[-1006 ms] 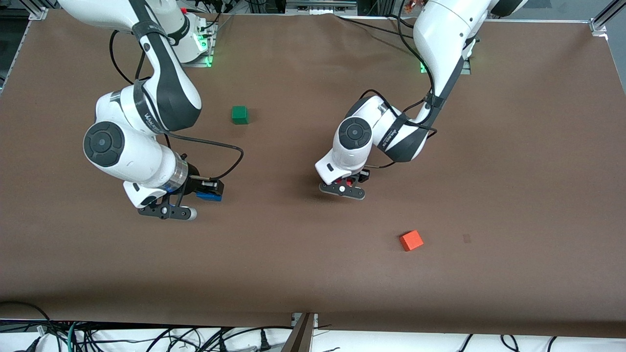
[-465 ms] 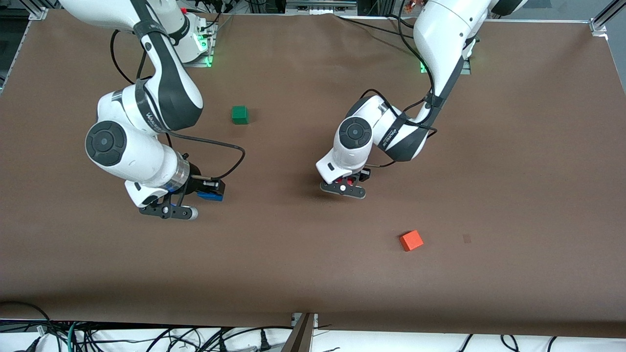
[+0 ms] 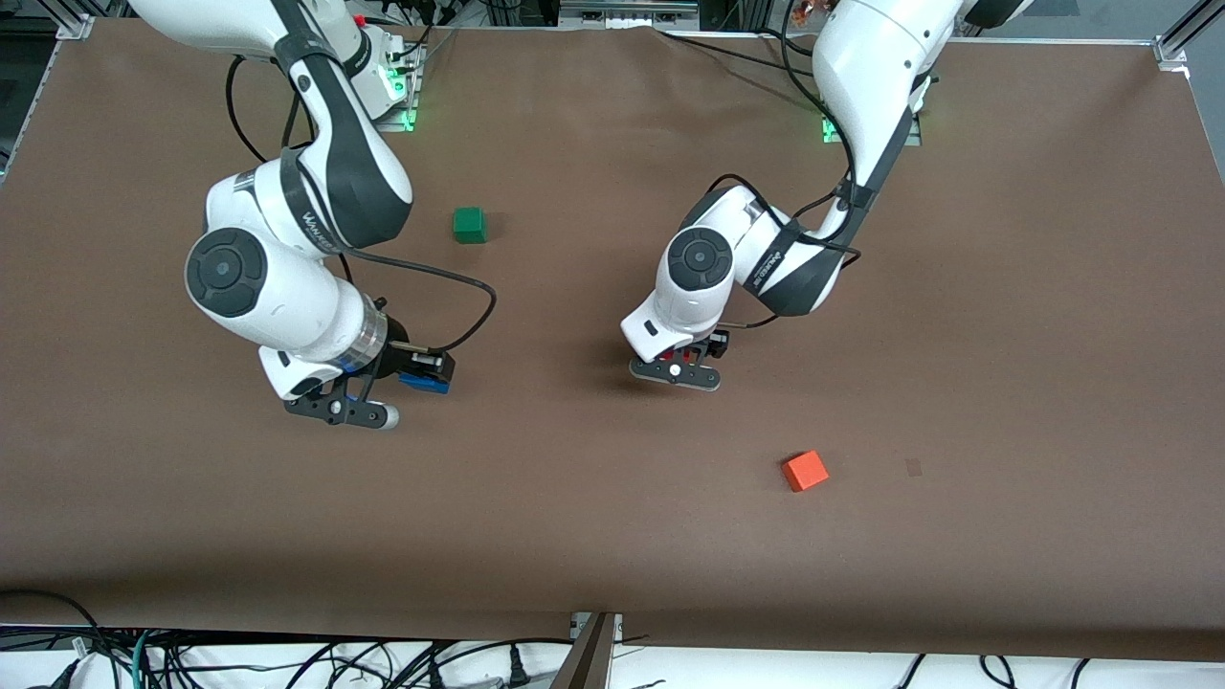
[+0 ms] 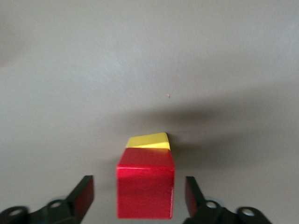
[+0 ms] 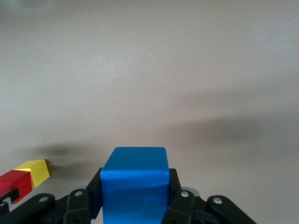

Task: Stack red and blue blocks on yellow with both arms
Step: 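Lower the red cube onto the yellow cube and open the left gripper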

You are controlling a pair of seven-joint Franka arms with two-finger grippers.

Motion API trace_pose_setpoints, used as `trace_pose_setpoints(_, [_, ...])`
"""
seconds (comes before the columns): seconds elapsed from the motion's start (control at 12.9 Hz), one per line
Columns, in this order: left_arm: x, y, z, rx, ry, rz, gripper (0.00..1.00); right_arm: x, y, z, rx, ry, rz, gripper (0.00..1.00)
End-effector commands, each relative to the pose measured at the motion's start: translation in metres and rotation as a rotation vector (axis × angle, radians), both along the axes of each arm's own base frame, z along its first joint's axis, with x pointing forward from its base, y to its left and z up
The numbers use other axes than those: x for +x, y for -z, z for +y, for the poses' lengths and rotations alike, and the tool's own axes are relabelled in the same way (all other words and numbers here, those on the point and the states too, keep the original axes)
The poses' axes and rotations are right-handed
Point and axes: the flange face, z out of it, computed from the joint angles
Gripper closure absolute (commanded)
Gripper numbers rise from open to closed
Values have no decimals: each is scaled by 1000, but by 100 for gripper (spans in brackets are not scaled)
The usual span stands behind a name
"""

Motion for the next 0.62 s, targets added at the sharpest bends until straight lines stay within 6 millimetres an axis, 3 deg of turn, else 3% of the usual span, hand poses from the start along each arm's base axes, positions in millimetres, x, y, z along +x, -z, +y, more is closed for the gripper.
trace_pose_setpoints(0.0, [21, -70, 31, 34, -57, 11, 0, -1, -4, 23, 17, 47, 6, 64])
trace_pose_setpoints(0.08, [33, -91, 51, 44, -89, 20, 0, -4, -2, 32, 16, 67, 11, 64])
trace_pose_setpoints(0.23, [54, -139, 99, 32, -164, -12, 0, -13, -1, 71, 20, 141, 12, 64])
trace_pose_setpoints(0.54, [92, -211, 234, 1, -277, -106, 0, -35, 6, 164, 60, 303, -16, 64])
